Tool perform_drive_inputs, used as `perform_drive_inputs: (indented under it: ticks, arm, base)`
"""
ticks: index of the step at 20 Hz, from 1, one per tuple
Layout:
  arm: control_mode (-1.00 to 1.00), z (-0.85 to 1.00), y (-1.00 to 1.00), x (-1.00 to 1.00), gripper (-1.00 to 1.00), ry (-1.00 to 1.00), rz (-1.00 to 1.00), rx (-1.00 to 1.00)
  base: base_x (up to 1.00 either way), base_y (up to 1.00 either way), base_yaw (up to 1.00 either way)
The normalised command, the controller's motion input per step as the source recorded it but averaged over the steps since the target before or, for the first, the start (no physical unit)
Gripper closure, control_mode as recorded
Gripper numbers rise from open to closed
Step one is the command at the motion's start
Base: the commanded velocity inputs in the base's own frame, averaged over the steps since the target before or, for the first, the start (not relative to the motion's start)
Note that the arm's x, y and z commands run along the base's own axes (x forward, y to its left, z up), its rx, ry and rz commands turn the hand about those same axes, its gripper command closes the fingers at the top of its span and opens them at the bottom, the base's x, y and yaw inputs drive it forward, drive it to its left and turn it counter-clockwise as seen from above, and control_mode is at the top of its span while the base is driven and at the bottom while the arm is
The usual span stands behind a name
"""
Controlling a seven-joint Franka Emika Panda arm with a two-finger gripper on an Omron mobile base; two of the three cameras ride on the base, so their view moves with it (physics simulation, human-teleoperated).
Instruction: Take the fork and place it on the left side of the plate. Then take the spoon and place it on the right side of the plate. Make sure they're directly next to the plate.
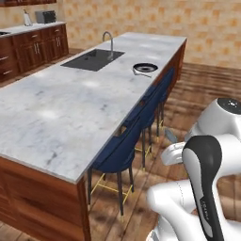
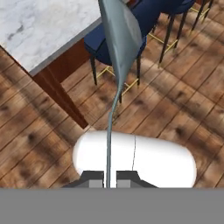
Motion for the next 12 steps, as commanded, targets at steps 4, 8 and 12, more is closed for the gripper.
perform_drive_inputs:
  ticks: [4, 8, 12]
  arm:
    - [1.00, 0.00, 0.00, 0.00, 1.00, 0.00, 0.00, 0.00]
    - [1.00, 0.00, 0.00, 0.00, 1.00, 0.00, 0.00, 0.00]
    - [1.00, 0.00, 0.00, 0.00, 1.00, 0.00, 0.00, 0.00]
  base:
    - [0.91, -1.00, 0.01]
    - [0.97, -1.00, 0.03]
    - [1.00, -1.00, 0.03]
